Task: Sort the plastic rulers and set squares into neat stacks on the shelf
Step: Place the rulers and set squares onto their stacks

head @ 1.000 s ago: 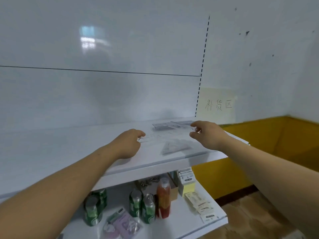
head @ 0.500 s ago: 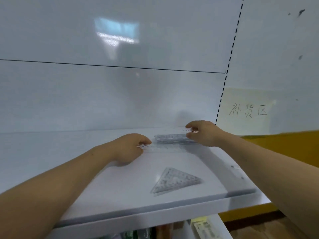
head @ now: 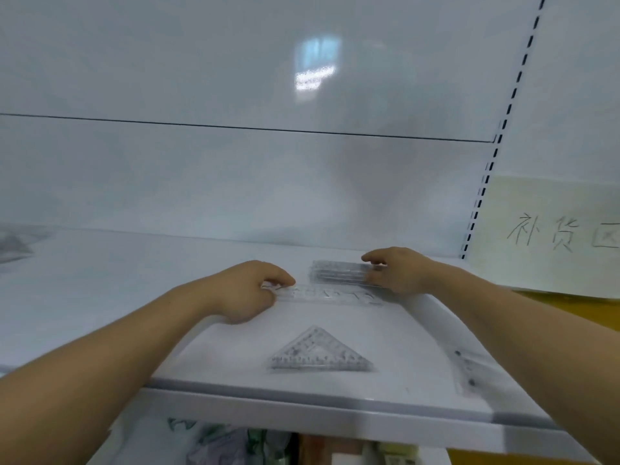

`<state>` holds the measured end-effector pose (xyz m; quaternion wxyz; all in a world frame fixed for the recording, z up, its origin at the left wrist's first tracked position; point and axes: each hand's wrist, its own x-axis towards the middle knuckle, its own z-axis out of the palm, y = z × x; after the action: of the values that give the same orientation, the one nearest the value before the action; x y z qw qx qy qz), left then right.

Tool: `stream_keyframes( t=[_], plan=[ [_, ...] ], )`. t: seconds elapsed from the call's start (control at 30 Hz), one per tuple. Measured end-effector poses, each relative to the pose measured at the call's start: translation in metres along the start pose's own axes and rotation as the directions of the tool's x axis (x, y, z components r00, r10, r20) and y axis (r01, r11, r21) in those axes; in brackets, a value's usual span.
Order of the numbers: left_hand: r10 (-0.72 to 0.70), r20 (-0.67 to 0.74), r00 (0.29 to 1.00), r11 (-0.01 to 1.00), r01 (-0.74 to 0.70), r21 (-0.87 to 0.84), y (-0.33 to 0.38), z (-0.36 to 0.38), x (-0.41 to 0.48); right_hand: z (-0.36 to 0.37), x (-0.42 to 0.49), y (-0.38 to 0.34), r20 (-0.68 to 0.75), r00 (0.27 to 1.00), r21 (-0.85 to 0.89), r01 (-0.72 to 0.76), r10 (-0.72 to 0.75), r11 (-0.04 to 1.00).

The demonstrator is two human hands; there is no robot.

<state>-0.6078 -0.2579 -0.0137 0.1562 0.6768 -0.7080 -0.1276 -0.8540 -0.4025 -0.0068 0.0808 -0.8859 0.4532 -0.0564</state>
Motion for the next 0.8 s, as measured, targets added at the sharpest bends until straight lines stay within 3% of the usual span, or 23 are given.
stream_keyframes(
  t=[0.23, 0.33, 0.47, 0.63, 0.8],
  plan=[
    [0.020, -0.049, 0.999, 0.992, -0.026, -0.126, 0.021, -0.002, 0.013, 0.002, -0.049, 0.057, -0.152, 0.979, 0.135, -0.113, 0.133, 0.984],
    [0.039, -0.084, 0.996, 0.992, -0.048, -0.117, 0.035, 0.006, 0.031, -0.001, -0.069, 0.080, -0.115, 0.968, 0.183, -0.199, 0.222, 0.963],
    [0.055, -0.136, 0.989, 0.997, -0.061, -0.041, 0.058, 0.019, 0.059, 0.004, -0.091, 0.097, -0.006, 0.964, 0.061, -0.266, 0.267, 0.962],
    [0.071, -0.088, 0.994, 0.997, -0.068, 0.038, 0.076, 0.034, 0.086, 0.011, -0.094, 0.104, -0.036, 0.972, 0.013, -0.232, 0.233, 0.973],
    [0.031, -0.052, 0.998, 1.000, -0.031, -0.002, 0.070, 0.041, 0.094, 0.012, -0.095, 0.104, -0.052, 0.972, 0.022, -0.229, 0.230, 0.973]
  ],
)
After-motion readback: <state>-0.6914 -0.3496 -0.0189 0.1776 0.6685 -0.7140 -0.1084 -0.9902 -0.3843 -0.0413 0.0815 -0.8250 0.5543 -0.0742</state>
